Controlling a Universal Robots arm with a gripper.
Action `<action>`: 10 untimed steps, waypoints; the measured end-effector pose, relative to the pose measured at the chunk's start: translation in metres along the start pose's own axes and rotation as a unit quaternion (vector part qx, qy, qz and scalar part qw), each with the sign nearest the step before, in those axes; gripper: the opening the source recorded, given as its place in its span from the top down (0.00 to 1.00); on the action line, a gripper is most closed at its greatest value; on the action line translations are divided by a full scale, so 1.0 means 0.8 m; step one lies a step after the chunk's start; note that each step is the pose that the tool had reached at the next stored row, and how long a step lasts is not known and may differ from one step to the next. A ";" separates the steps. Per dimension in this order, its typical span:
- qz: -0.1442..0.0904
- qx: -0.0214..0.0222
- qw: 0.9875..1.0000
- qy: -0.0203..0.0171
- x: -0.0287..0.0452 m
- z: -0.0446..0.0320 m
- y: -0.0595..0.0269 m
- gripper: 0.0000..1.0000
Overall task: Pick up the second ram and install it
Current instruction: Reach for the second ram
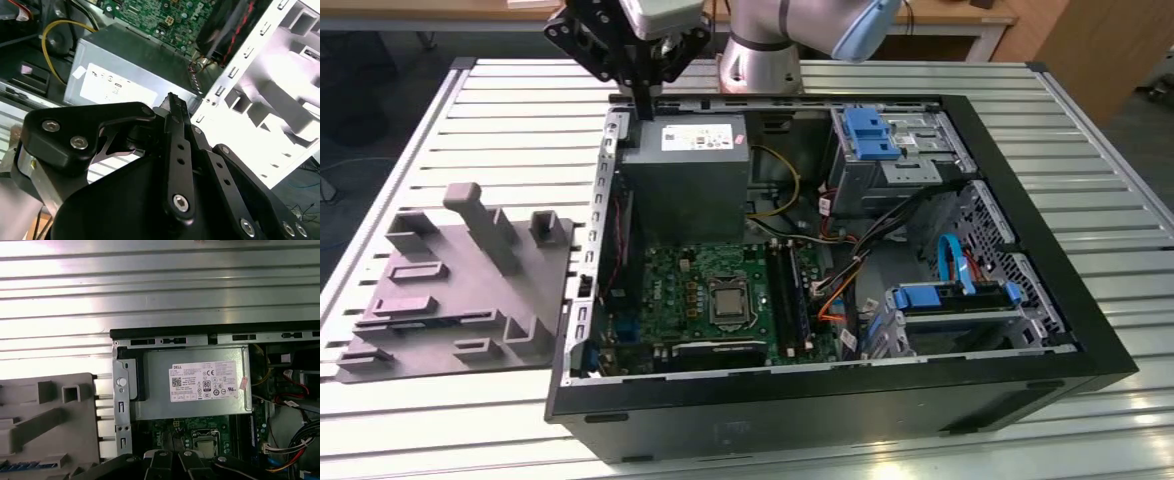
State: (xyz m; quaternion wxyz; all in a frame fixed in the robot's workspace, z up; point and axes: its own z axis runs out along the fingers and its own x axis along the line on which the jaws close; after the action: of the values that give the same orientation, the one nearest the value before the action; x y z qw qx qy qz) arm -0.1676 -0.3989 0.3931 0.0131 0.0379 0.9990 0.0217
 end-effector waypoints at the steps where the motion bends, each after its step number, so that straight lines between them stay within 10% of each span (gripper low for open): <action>1: 0.000 0.000 1.000 0.000 0.0034 -0.0001 0.000 0.89; 10: 0.000 0.000 1.000 0.000 0.0337 -0.0007 -0.003 0.89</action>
State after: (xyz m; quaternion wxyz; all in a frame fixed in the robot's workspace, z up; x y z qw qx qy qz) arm -0.1947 -0.3990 0.3929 0.0131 0.0379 0.9990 0.0217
